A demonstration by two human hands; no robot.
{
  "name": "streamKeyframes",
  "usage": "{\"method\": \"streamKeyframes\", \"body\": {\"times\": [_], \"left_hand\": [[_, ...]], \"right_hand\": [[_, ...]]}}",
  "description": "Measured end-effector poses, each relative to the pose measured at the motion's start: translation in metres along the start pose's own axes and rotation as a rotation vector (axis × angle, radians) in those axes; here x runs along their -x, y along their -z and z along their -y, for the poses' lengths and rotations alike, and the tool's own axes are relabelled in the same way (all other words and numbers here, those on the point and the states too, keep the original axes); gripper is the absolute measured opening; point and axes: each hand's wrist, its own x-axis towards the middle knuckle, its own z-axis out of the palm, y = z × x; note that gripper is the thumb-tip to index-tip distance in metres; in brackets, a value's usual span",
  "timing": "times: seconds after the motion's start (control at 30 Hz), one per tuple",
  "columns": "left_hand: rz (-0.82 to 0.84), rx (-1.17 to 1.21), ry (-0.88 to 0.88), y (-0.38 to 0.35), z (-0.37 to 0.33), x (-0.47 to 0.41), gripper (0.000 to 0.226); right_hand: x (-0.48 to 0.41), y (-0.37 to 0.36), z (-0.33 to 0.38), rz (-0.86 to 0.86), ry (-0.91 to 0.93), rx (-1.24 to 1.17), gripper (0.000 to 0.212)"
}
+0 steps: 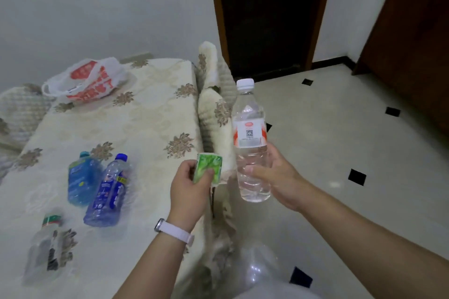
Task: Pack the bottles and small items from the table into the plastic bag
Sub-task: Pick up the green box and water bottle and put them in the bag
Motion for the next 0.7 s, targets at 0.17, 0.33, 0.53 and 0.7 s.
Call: {"method": "streamKeyframes", "body": {"times": [0.17,0.33,0.53,0.7], "left_hand": [[0.087,0.067,-0.021,-0.076,-0.042,-0.008,0.012],[0.159,0.127,-0.038,-0.138,-0.075,-0.035,0.015],[0.295,0.173,-0.028,-0.219,-0.093,-0.093,0.017],[0.395,0.256,-0.014,-0.300,-0.105,-0.167,0.017]], "right_hand": [[0.002,0.084,0.026,-0.127,0.019,0.014,0.058],[-0.009,0.142,0.050,-0.265,0.034,-0.009,0.054],[-0.047,0.205,0.066,-0.435,-0.009,-0.033,0.053],[-0.109,0.257,0.091,-0.574,-0.025,0.041,0.040]]}}
